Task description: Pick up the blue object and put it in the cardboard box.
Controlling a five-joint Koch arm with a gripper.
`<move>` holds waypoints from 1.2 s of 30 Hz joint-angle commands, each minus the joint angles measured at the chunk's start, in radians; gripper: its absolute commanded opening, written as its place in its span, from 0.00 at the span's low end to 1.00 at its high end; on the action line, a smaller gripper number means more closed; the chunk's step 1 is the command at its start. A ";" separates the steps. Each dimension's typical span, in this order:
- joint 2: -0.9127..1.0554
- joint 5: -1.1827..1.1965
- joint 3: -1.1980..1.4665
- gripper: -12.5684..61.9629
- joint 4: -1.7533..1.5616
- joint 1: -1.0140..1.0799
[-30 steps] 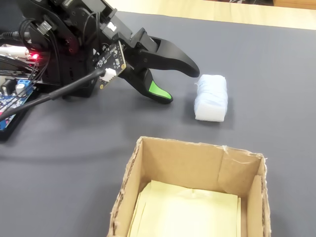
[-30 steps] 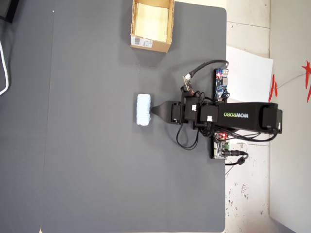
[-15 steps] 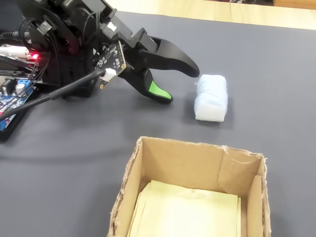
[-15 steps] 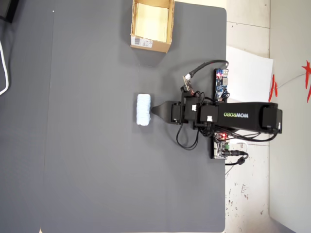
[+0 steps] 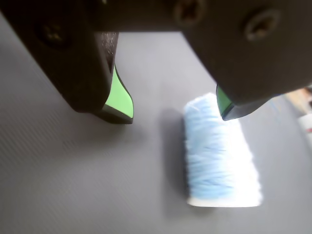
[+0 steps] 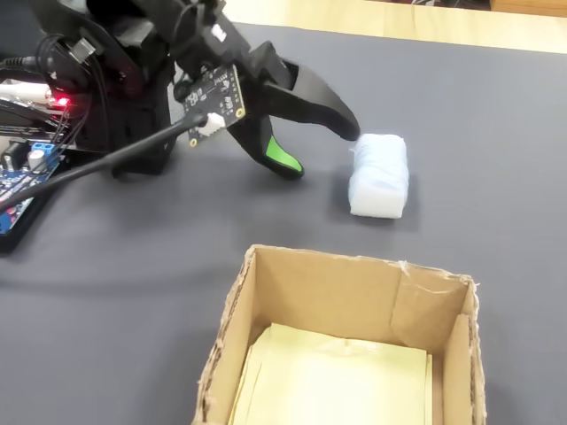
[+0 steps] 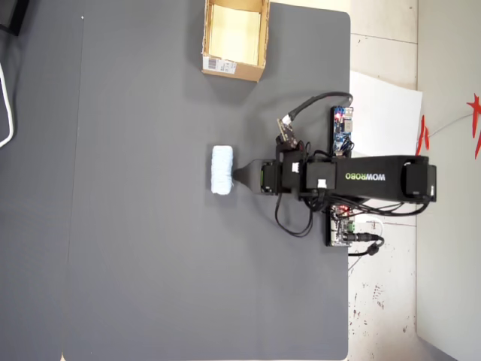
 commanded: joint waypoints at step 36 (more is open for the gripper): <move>-0.637 0.138 -0.566 0.42 0.124 0.040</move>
